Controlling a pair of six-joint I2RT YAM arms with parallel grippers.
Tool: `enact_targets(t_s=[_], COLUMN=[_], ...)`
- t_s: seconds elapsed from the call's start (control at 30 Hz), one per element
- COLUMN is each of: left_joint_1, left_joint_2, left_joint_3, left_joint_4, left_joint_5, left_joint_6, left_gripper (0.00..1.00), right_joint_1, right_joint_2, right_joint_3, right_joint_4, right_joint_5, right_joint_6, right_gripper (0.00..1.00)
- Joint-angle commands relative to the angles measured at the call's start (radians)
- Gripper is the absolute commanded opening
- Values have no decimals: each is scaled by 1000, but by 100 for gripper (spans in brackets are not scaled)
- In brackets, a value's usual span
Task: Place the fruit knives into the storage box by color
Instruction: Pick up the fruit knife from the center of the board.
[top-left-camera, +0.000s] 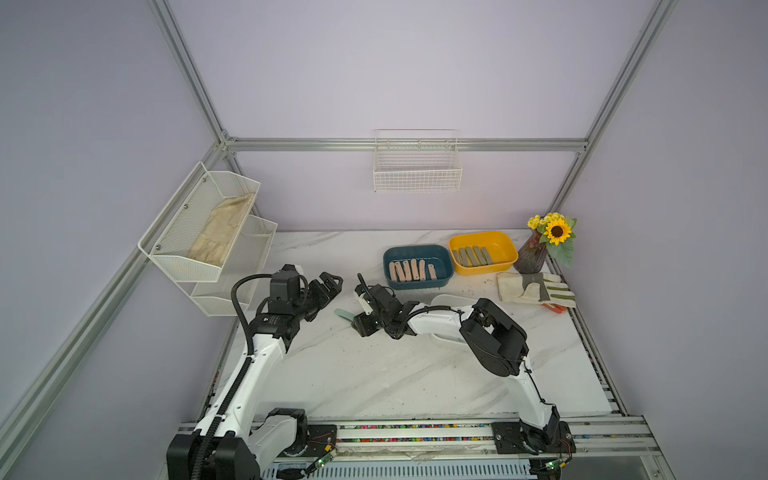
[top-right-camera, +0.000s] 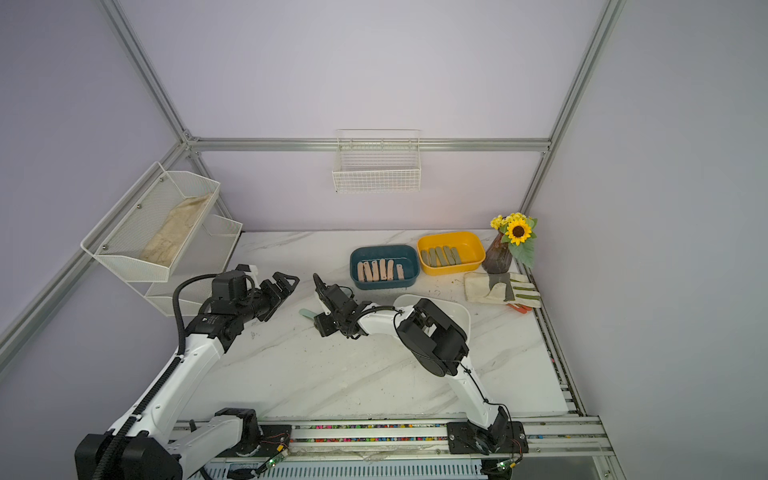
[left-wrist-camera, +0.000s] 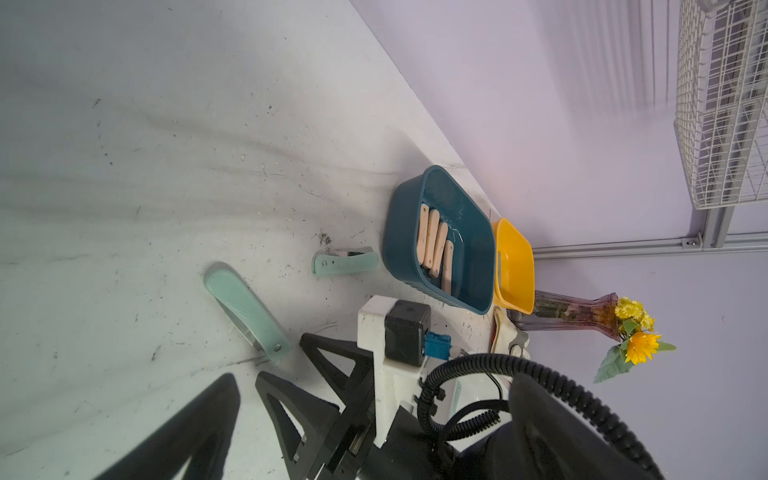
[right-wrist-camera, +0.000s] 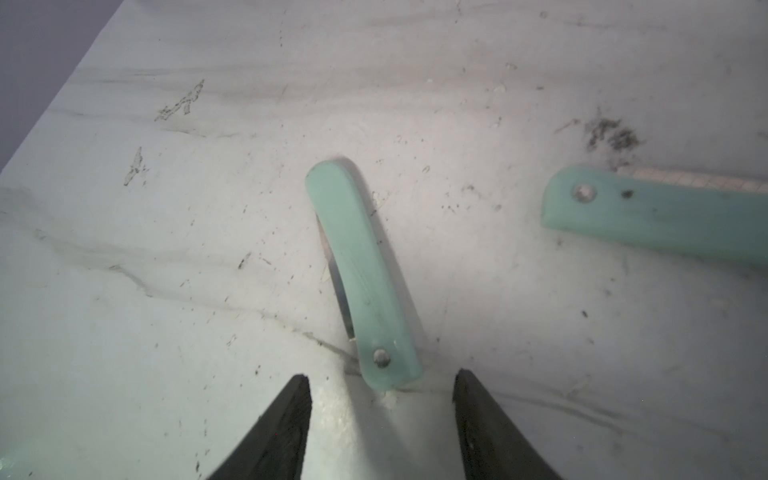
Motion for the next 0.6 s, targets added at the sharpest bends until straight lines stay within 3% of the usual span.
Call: enact_targets(t_s=[0.0,0.33,0.57], left_joint_1=[30,82,93], left_joint_2=[-32,-40,-44], left_joint_3=[4,5,3], left_joint_4=[2,0,4], left_joint_5=[15,50,63], left_joint_6=[26,17,11], left_gripper=[100,100,100], right_joint_1=[25,79,97], right_joint_2=[83,212,290], right_joint_3=[21,188,286], right_joint_4=[-125,-185,-252], right_joint_5=[52,103,214], right_joint_6=[-66,-108,-119], right_gripper=[59,58,52])
